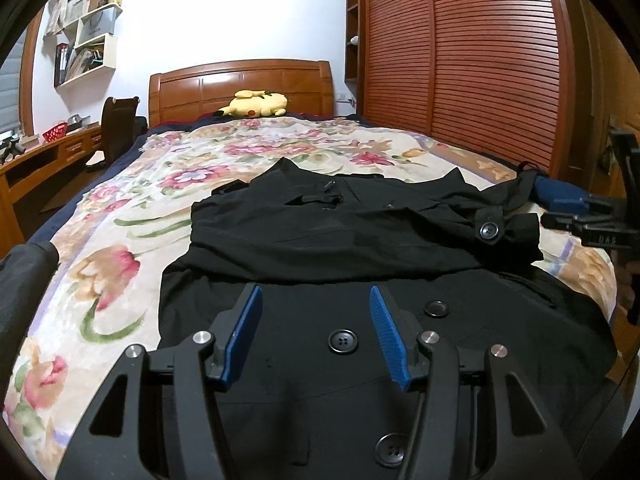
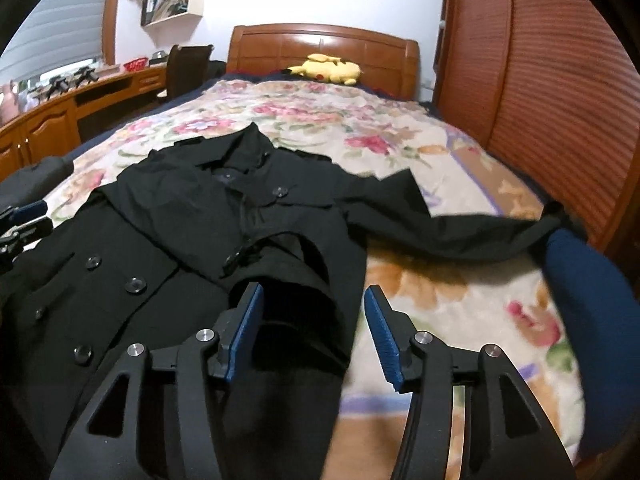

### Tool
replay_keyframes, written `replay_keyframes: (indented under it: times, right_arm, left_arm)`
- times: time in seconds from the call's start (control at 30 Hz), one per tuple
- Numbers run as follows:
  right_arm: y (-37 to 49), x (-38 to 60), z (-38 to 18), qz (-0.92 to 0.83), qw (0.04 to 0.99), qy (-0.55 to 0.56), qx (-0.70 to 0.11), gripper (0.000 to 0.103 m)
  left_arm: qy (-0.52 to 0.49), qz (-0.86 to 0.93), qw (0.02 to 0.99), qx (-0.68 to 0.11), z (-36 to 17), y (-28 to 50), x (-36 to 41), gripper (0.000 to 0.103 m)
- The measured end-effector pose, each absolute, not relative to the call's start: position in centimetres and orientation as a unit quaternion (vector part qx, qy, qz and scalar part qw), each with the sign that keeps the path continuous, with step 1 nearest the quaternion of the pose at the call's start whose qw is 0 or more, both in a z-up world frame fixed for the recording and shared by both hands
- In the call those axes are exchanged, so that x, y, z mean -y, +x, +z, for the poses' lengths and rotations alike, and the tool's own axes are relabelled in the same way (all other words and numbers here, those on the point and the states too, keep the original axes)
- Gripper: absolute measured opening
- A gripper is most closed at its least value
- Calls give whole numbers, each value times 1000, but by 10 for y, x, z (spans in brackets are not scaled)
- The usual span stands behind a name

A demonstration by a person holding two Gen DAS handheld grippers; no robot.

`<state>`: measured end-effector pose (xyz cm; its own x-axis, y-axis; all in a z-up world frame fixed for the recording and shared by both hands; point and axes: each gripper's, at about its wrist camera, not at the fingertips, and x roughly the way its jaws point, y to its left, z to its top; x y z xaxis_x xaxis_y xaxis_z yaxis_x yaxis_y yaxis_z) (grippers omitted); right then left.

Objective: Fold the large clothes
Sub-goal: 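Open the right gripper and move it to the sleeve by the blue pillow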

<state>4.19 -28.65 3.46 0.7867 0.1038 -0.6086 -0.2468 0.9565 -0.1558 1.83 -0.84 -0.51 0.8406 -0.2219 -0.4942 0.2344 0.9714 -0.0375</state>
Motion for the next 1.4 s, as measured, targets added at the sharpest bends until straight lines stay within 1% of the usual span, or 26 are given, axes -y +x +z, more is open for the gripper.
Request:
replay_keyframes:
  times: [0.37, 0.5, 0.6, 0.83, 1.13, 1.2, 1.3, 1.4]
  right_arm:
    - [68, 252, 27, 101, 921, -177, -331, 57]
    - [79, 249, 19, 78, 913, -215, -337, 57]
    - [94, 260, 16, 44, 911, -223, -344, 57]
    - [126, 294, 15, 6, 912, -197, -360, 57]
    - [117, 303, 31, 45, 926, -144, -346, 58]
    - [116, 307, 36, 46, 929, -139, -340, 65]
    - [119, 319, 43, 46, 928, -138, -344, 72]
    - [122, 336, 52, 40, 925, -148, -349, 73]
  left_arm:
    - [8, -122, 956, -266, -10, 18, 2, 55]
    - [6, -124, 956, -267, -10, 18, 1, 55]
    - [5, -125, 956, -266, -9, 18, 2, 55]
    - [7, -125, 956, -266, -10, 18, 5, 55]
    - [2, -124, 957, -261, -9, 18, 6, 55]
    - [1, -125, 958, -259, -7, 18, 7, 55]
    - [2, -126, 959, -255, -6, 17, 9, 55]
    - [2, -128, 959, -254, -6, 17, 11, 55]
